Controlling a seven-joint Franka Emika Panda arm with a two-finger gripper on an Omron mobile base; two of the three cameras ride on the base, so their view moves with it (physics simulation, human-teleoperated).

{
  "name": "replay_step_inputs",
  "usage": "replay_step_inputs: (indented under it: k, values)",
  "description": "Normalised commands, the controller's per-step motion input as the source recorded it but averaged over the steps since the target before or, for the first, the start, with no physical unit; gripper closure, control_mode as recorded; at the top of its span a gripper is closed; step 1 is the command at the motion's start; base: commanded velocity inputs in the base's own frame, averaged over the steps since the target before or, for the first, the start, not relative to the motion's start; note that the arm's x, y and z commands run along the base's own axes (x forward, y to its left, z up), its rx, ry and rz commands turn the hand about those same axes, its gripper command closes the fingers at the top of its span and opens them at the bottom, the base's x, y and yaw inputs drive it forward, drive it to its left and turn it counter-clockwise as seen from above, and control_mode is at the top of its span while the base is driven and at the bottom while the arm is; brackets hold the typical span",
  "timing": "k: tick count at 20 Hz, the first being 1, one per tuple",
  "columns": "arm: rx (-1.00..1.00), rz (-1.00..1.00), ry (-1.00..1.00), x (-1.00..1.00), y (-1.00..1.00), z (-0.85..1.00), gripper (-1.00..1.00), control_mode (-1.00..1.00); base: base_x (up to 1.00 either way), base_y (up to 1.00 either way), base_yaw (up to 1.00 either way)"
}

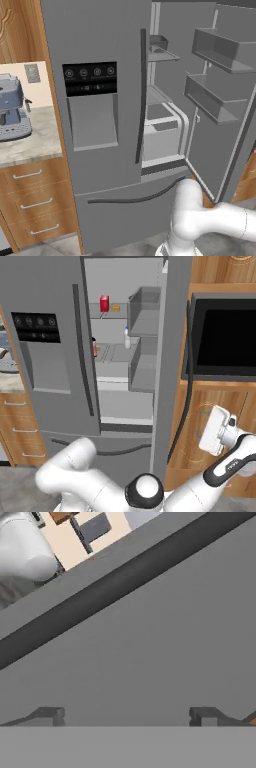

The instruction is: Place the tupperware on the top shelf of the fridge. Make space for the tupperware among the existing items by rearranging them on the shelves if needed. Close the fridge door when finished.

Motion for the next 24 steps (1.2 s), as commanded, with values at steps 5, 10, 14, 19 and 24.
replay_step_inputs:
  k: [5,10,14,19,24]
  values:
    - [0.01,0.26,-0.04,0.24,0.74,-0.20,-1.00,-1.00,0.00,0.00,0.00]
    - [-0.13,0.26,-0.31,-0.47,1.00,-0.19,-1.00,-1.00,0.00,0.00,0.00]
    - [-0.25,0.07,-0.54,-0.55,1.00,0.00,-1.00,-1.00,0.00,0.00,0.00]
    - [-0.27,0.00,-0.51,-0.25,1.00,0.00,-1.00,-1.00,0.00,0.00,0.00]
    - [-0.36,0.03,-0.45,-0.47,1.00,0.00,-1.00,-1.00,0.00,0.00,0.00]
